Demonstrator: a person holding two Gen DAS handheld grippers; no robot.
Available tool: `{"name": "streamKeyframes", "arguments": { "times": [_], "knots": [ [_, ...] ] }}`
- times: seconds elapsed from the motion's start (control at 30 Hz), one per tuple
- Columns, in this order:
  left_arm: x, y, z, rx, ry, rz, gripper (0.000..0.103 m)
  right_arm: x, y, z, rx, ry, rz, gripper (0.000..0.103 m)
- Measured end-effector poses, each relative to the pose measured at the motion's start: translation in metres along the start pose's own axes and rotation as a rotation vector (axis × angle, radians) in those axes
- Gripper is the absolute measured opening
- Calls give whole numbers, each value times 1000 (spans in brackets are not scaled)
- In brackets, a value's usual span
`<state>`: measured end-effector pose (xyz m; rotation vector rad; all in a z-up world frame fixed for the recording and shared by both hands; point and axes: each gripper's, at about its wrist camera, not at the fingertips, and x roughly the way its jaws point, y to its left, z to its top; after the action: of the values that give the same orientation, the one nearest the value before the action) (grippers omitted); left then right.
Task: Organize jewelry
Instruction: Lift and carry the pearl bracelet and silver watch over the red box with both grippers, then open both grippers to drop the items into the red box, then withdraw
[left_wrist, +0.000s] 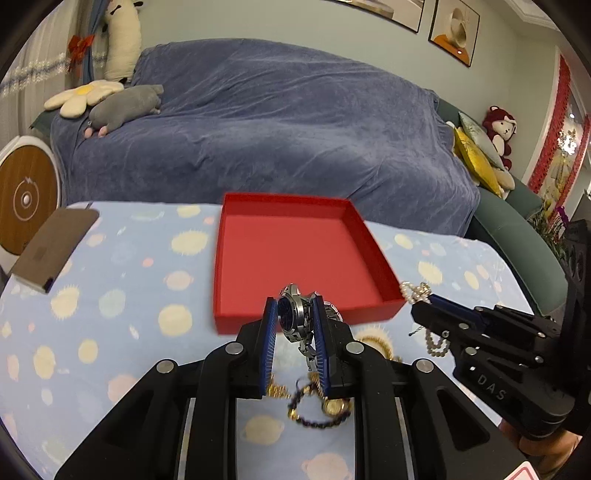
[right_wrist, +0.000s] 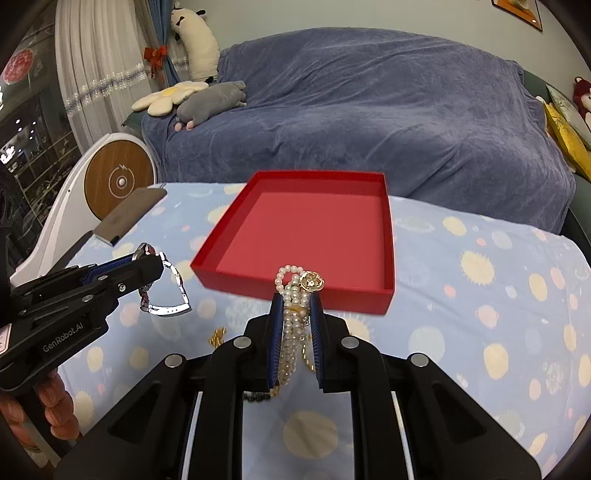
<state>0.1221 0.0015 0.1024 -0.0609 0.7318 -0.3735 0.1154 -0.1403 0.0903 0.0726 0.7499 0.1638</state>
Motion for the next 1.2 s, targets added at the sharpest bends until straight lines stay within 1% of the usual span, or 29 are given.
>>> {"name": "streamKeyframes", "arguments": {
  "times": [0.07, 0.13, 0.2, 0.23, 0.3, 0.4, 0.47, 0.5, 0.6, 0.73, 0.83, 0.87, 0.9, 0.93, 0.97, 1.0, 1.03, 1.07, 1.13, 1.2],
  "knots": [
    [12, -3, 28, 25, -25, 6, 16, 15, -3, 26, -3, 0, 4, 14],
    [33, -2, 53, 26, -36, 22, 16, 37, -10, 50, 13, 12, 4, 14],
    [62, 1, 74, 12, -26, 23, 16, 67, -20, 70, 41, 44, 18, 14],
    [77, 5, 81, -2, -21, 36, 16, 81, -25, 77, 61, 52, 12, 14],
    [109, 11, 94, 4, 1, 34, 16, 112, -35, 89, 78, 88, 8, 14],
    [150, 20, 104, -8, 37, 44, 16, 157, -47, 97, 107, 145, -8, 14],
    [177, 26, 109, -19, 69, 45, 16, 179, -54, 100, 123, 171, -25, 14],
    [188, 28, 111, -19, 82, 59, 16, 189, -58, 102, 128, 183, -33, 14],
    [217, 35, 113, -18, 117, 96, 16, 212, -65, 108, 135, 221, -43, 14],
    [239, 42, 114, -14, 158, 109, 16, 230, -70, 110, 123, 266, -71, 15],
    [245, 46, 115, -6, 170, 131, 18, 234, -69, 111, 104, 264, -94, 17],
    [246, 46, 115, -12, 170, 139, 18, 232, -69, 111, 99, 254, -103, 19],
    [245, 49, 116, -21, 166, 149, 19, 227, -69, 111, 94, 240, -111, 23],
    [243, 49, 118, -29, 164, 156, 24, 223, -69, 112, 89, 222, -114, 26],
    [239, 51, 119, -35, 157, 161, 33, 217, -70, 112, 87, 203, -116, 27],
    [235, 52, 121, -38, 150, 173, 39, 206, -70, 111, 89, 185, -112, 28],
    [228, 53, 121, -42, 138, 186, 50, 197, -71, 111, 93, 171, -100, 28],
    [219, 54, 121, -47, 126, 190, 56, 183, -72, 110, 97, 155, -89, 30],
    [198, 57, 119, -57, 107, 192, 58, 153, -72, 105, 89, 118, -84, 35],
    [170, 58, 111, -62, 85, 204, 58, 120, -69, 95, 72, 90, -85, 36]
  ]
}}
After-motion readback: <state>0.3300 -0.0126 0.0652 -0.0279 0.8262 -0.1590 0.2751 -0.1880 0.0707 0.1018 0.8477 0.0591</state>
